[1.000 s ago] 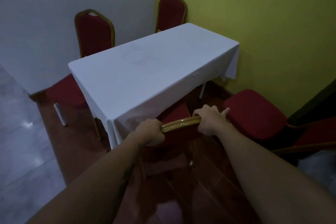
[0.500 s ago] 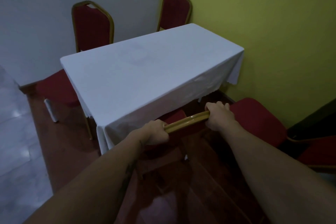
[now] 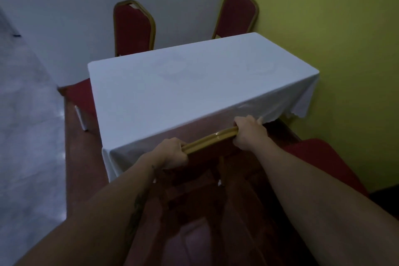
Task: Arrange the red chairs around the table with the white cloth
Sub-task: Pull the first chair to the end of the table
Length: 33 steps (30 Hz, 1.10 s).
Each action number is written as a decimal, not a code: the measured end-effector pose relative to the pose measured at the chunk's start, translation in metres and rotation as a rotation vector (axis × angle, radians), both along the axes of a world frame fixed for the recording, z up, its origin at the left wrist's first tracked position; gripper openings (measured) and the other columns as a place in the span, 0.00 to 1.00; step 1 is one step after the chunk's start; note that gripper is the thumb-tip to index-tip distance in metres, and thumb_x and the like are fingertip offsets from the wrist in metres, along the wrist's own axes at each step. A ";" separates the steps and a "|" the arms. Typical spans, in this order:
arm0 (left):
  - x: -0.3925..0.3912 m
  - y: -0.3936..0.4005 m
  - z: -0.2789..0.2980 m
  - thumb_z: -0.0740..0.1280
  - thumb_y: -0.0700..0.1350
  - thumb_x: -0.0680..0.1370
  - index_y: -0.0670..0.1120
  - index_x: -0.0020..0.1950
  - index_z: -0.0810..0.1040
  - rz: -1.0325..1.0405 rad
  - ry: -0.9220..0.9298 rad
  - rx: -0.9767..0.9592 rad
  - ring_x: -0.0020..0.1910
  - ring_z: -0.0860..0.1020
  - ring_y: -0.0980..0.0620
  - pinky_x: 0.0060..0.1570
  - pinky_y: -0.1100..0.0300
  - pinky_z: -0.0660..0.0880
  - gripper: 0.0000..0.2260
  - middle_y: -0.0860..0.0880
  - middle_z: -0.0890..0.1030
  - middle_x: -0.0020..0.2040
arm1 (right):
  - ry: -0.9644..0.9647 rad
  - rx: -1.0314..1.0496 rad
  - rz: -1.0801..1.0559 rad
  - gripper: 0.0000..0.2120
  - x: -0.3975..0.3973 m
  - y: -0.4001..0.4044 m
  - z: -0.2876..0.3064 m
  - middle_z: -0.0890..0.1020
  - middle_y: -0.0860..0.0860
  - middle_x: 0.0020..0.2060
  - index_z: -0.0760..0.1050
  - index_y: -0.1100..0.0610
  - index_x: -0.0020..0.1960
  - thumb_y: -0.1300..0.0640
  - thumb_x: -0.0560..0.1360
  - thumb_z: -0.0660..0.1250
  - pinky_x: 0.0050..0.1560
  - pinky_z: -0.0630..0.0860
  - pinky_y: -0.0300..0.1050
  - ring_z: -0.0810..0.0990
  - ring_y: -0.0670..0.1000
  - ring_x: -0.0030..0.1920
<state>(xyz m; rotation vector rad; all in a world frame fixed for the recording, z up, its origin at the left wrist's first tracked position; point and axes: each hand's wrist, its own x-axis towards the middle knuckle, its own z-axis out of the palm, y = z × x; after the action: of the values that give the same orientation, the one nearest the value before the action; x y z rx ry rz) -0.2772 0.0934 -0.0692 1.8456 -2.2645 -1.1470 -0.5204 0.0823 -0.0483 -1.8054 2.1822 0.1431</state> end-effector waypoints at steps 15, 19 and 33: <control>-0.047 -0.012 -0.003 0.66 0.46 0.63 0.58 0.38 0.78 0.239 0.032 -0.050 0.37 0.78 0.48 0.35 0.61 0.69 0.08 0.53 0.78 0.33 | -0.047 -0.021 0.143 0.17 -0.042 -0.053 -0.007 0.73 0.59 0.63 0.70 0.54 0.56 0.54 0.70 0.70 0.62 0.74 0.65 0.62 0.71 0.71; -0.047 -0.016 0.001 0.63 0.47 0.59 0.59 0.34 0.76 0.221 0.057 -0.044 0.34 0.76 0.51 0.30 0.63 0.67 0.08 0.57 0.76 0.29 | -0.044 -0.050 0.133 0.19 -0.042 -0.055 -0.006 0.74 0.57 0.60 0.71 0.53 0.57 0.53 0.69 0.71 0.59 0.75 0.63 0.65 0.67 0.67; -0.032 -0.017 0.018 0.65 0.43 0.60 0.58 0.33 0.79 0.016 -0.028 0.111 0.42 0.84 0.42 0.39 0.57 0.80 0.10 0.52 0.80 0.34 | 0.080 0.057 0.193 0.23 -0.038 -0.037 0.009 0.77 0.56 0.60 0.71 0.54 0.62 0.50 0.69 0.69 0.59 0.76 0.60 0.72 0.66 0.64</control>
<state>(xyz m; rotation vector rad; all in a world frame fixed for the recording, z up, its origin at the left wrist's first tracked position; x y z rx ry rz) -0.3089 0.0761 -0.0514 1.9253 -2.2395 -1.2771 -0.5585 0.0458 -0.0390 -2.0070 2.0296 0.3226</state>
